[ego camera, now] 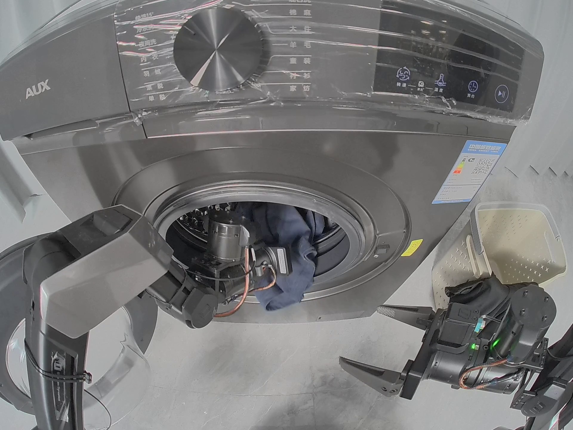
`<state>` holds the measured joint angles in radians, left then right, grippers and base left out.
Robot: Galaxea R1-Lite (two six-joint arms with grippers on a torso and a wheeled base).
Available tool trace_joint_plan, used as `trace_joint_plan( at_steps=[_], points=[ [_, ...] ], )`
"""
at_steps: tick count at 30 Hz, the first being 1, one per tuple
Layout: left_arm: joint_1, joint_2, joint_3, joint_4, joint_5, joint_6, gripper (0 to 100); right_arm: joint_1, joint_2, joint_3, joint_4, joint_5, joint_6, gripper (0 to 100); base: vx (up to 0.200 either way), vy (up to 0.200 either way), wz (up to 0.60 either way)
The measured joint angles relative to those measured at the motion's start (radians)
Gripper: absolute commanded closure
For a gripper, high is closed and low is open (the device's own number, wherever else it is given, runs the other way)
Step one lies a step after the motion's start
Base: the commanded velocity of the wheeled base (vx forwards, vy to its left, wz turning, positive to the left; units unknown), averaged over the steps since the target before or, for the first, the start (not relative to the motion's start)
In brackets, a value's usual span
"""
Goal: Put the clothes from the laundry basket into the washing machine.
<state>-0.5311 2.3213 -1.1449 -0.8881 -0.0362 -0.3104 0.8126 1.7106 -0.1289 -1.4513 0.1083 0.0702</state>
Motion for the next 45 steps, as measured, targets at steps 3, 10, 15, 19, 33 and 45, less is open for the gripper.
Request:
trace_joint_plan(
  at_steps=[3,10,15,19,33,45],
  points=[
    [0.014,-0.001,-0.037,-0.055,0.017,0.0,100,0.0,0.0,0.0,0.0,0.0,0.0,0,0.0,0.0,0.0],
    [0.027,0.008,-0.128,-0.131,0.055,0.001,100,0.002,0.0,0.0,-0.001,0.0,0.001,0,0.0,0.0,0.0],
    [0.03,0.044,-0.234,-0.155,0.108,0.003,100,0.004,0.001,-0.001,-0.001,-0.001,0.004,0,0.0,0.0,0.0],
    [0.032,0.096,-0.341,-0.182,0.144,0.008,100,0.006,0.001,-0.001,-0.003,-0.001,0.005,0,0.0,0.0,0.0],
    [0.034,0.202,-0.425,-0.224,0.159,0.03,0,0.008,0.001,0.001,-0.006,-0.001,0.006,0,0.0,0.0,0.0],
    [0.023,0.107,-0.164,-0.067,0.071,0.043,0,0.01,0.007,0.002,-0.006,-0.001,0.008,0,0.0,0.0,0.0]
  ],
)
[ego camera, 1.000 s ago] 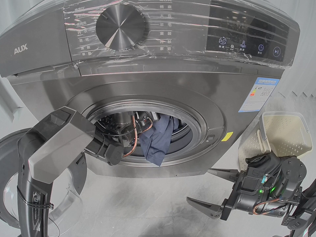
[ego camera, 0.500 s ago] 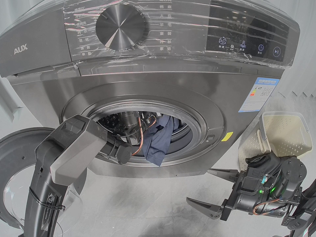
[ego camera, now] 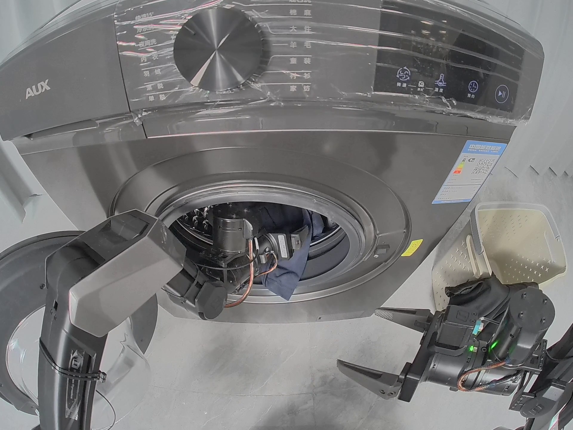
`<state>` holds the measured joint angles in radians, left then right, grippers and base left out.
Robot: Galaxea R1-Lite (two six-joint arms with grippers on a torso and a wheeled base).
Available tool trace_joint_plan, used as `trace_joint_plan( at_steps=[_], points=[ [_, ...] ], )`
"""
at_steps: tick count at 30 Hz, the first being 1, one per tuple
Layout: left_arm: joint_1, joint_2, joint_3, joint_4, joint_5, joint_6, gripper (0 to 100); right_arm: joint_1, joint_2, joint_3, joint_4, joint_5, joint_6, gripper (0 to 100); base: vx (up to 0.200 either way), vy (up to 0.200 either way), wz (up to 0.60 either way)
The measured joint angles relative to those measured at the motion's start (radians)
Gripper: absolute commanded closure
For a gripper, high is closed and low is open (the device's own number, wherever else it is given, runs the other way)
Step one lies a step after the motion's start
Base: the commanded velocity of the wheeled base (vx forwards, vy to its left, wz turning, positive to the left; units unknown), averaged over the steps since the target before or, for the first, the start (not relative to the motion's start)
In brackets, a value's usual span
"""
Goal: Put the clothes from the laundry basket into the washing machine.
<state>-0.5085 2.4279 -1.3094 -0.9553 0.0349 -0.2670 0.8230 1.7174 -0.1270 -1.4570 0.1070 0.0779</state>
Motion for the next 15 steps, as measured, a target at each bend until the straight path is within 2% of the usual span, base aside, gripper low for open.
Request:
trace_joint_plan(
  at_steps=[4,11,12,15],
  points=[
    [-0.01,-0.025,0.073,0.012,-0.024,0.023,0,0.001,0.002,0.0,0.0,0.0,0.0,0,0.0,0.0,0.0],
    [-0.034,-0.031,0.124,0.007,-0.039,0.034,0,0.003,0.003,-0.001,0.0,0.0,0.0,0,0.0,0.0,0.0],
    [-0.035,-0.028,0.123,0.007,-0.039,0.034,100,0.004,0.003,-0.001,0.0,0.0,0.0,0,0.0,0.0,0.0],
    [-0.037,-0.021,0.12,0.007,-0.039,0.034,100,0.004,0.003,-0.001,-0.001,0.0,0.0,0,0.0,0.0,0.0]
  ],
)
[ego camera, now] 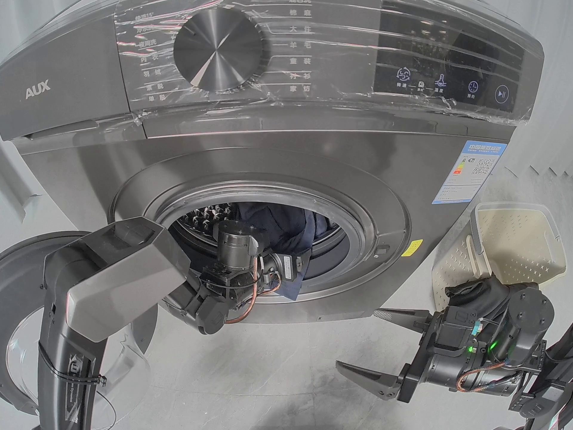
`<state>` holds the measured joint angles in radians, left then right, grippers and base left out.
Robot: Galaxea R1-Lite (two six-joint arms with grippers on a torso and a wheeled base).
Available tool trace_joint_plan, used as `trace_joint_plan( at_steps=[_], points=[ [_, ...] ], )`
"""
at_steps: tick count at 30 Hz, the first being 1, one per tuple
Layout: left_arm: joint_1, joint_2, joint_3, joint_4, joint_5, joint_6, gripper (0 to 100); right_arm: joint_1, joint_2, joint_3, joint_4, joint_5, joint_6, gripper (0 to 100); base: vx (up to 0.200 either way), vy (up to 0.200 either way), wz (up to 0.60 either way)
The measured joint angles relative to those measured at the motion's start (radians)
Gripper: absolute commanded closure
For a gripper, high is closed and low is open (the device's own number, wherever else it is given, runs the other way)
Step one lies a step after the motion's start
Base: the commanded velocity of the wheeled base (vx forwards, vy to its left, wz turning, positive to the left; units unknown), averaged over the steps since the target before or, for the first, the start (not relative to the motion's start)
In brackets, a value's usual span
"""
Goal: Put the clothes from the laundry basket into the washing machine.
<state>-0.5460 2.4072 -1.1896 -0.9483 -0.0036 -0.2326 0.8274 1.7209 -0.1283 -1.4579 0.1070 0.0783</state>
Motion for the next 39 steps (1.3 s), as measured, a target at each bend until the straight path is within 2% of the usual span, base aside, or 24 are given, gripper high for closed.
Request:
trace_joint_plan(
  at_steps=[11,18,23,28,32,33,39],
  points=[
    [0.021,0.042,-0.119,0.014,0.009,-0.009,100,0.001,0.0,-0.001,0.0,0.0,0.0,0,0.0,0.0,0.0],
    [0.051,0.064,-0.245,-0.044,0.056,-0.017,100,0.0,0.0,-0.001,0.0,0.0,0.0,0,0.0,0.0,0.0],
    [0.062,0.098,-0.317,-0.086,0.07,-0.019,100,0.0,0.0,-0.002,0.0,0.0,0.003,0,0.0,0.0,0.0],
    [0.071,0.137,-0.397,-0.109,0.11,-0.019,100,0.002,0.0,-0.001,0.0,0.0,0.004,0,0.0,0.0,0.0],
    [0.075,0.159,-0.413,-0.115,0.117,-0.017,100,0.003,0.0,-0.001,-0.001,0.0,0.005,0,0.0,0.0,0.0],
    [0.075,0.162,-0.41,-0.115,0.116,-0.017,0,0.003,0.0,-0.001,0.0,0.0,0.005,0,0.0,0.0,0.0],
    [0.073,0.164,-0.383,-0.114,0.112,-0.021,0,0.003,0.0,0.0,0.0,0.0,0.005,0,0.0,0.0,0.0]
  ],
)
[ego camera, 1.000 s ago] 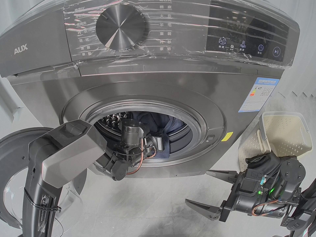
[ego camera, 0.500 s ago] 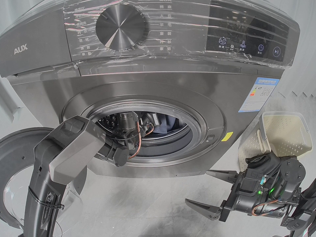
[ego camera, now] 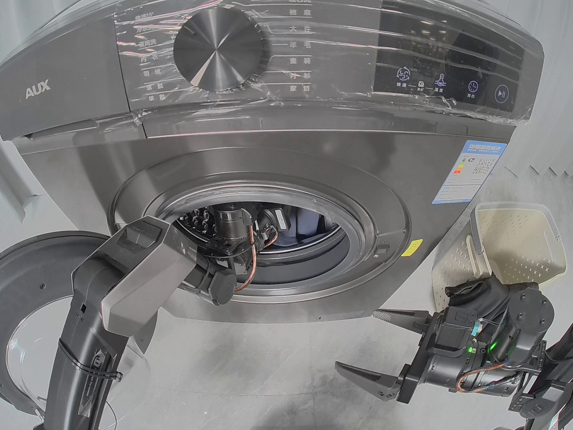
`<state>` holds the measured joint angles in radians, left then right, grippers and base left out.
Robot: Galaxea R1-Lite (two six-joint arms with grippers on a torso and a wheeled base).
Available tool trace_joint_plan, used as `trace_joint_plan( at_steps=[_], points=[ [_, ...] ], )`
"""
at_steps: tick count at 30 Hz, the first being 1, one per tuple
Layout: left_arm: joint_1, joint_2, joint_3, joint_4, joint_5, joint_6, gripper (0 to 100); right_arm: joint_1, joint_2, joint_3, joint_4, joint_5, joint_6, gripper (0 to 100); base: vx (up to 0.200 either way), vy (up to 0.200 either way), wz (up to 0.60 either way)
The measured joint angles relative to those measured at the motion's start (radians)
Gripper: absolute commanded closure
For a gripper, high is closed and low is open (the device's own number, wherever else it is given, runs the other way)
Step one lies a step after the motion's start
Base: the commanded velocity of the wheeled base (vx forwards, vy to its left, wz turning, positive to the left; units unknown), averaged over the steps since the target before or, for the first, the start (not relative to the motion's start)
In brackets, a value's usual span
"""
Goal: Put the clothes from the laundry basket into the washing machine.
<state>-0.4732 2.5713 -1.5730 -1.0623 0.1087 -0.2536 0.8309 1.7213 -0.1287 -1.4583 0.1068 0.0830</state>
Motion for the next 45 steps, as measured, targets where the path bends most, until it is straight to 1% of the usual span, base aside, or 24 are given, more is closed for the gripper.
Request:
trace_joint_plan(
  at_steps=[6,11,14,17,21,24,30,33,35,39,42,45],
  points=[
    [-0.008,-0.024,0.063,0.001,-0.003,0.0,0,0.0,0.0,0.0,0.0,0.0,0.001,0,0.0,0.0,0.0],
    [-0.038,-0.073,0.176,-0.001,-0.003,0.008,0,0.0,-0.001,0.007,0.001,0.0,0.001,0,0.0,0.0,0.0],
    [-0.06,-0.119,0.266,-0.012,-0.004,0.029,0,0.0,-0.002,0.011,0.001,0.0,0.002,0,0.0,0.0,0.0],
    [-0.083,-0.164,0.372,-0.035,-0.013,0.059,0,-0.001,-0.004,0.015,0.002,0.0,0.002,0,0.0,0.0,0.0],
    [-0.119,-0.221,0.534,-0.095,-0.03,0.101,0,-0.004,-0.008,0.02,0.002,-0.001,0.002,0,0.0,0.0,0.0],
    [-0.148,-0.269,0.668,-0.174,-0.039,0.126,0,-0.007,-0.015,0.027,0.004,-0.002,0.002,0,0.0,0.0,0.0],
    [-0.201,-0.378,0.914,-0.336,-0.05,0.152,0,-0.017,-0.042,0.045,0.011,-0.004,0.001,0,0.0,0.0,0.0],
    [-0.233,-0.453,1.044,-0.407,-0.055,0.159,0,-0.028,-0.068,0.058,0.012,-0.013,0.001,0,0.0,0.0,0.0],
    [-0.248,-0.501,1.1,-0.43,-0.056,0.161,0,-0.036,-0.09,0.068,0.013,-0.021,0.001,0,0.0,0.0,0.0],
    [-0.277,-0.627,1.21,-0.463,-0.056,0.169,0,-0.076,-0.155,0.092,0.016,-0.034,0.001,0,0.0,0.0,0.0],
    [-0.288,-0.713,1.296,-0.474,-0.047,0.182,0,-0.138,-0.219,0.105,0.024,-0.039,0.002,0,0.0,0.0,0.0],
    [-0.291,-0.786,1.376,-0.481,-0.021,0.191,0,-0.201,-0.284,0.109,0.05,-0.041,0.003,0,0.0,0.0,0.0]
  ],
)
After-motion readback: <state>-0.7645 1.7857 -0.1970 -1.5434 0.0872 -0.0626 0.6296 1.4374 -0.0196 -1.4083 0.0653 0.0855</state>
